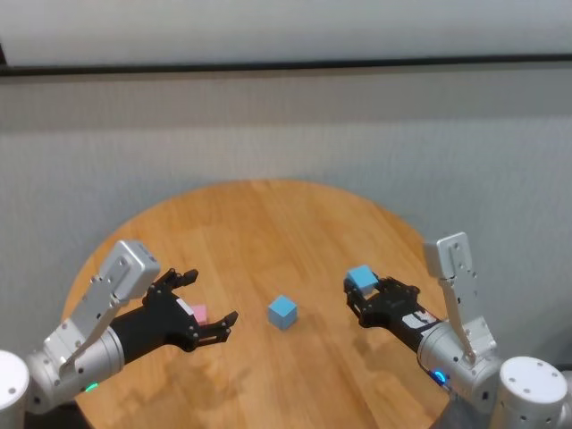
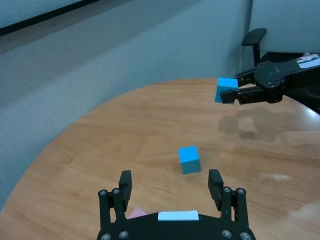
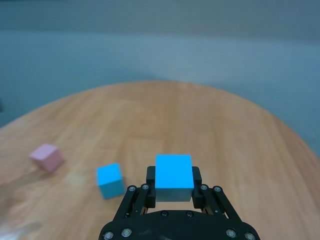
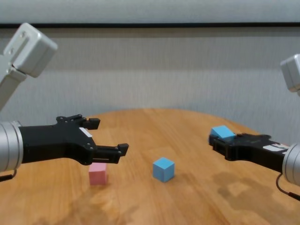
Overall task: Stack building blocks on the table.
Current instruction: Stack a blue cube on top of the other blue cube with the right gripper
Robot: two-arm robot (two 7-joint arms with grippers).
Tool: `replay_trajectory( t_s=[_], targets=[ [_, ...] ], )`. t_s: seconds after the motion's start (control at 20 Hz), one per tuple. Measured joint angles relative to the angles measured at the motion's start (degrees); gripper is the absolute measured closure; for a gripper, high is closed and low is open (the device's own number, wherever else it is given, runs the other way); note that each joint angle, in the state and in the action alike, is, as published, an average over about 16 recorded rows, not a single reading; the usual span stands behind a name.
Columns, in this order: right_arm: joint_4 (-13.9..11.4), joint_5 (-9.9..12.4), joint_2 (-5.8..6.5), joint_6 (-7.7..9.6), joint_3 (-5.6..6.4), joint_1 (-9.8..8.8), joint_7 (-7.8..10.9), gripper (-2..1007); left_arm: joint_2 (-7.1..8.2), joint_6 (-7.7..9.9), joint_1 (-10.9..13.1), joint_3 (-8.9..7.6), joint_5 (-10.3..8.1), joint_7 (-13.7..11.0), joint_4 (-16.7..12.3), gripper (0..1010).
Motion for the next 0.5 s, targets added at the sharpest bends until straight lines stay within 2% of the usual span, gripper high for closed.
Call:
replay_trajectory(
  t_s=[0.3, 0.5],
  targets=[
    [3.5, 1.2, 1.97, -4.75, -2.17, 3.28, 8.81, 635, 0.00, 0.00, 0.0, 0.00, 0.00, 0.0, 0.0, 7],
    [6.6, 2.2, 2.55, -6.90, -3.83, 5.62, 13.15, 635, 0.00, 0.00, 0.0, 0.00, 0.00, 0.0, 0.0, 7]
  ],
)
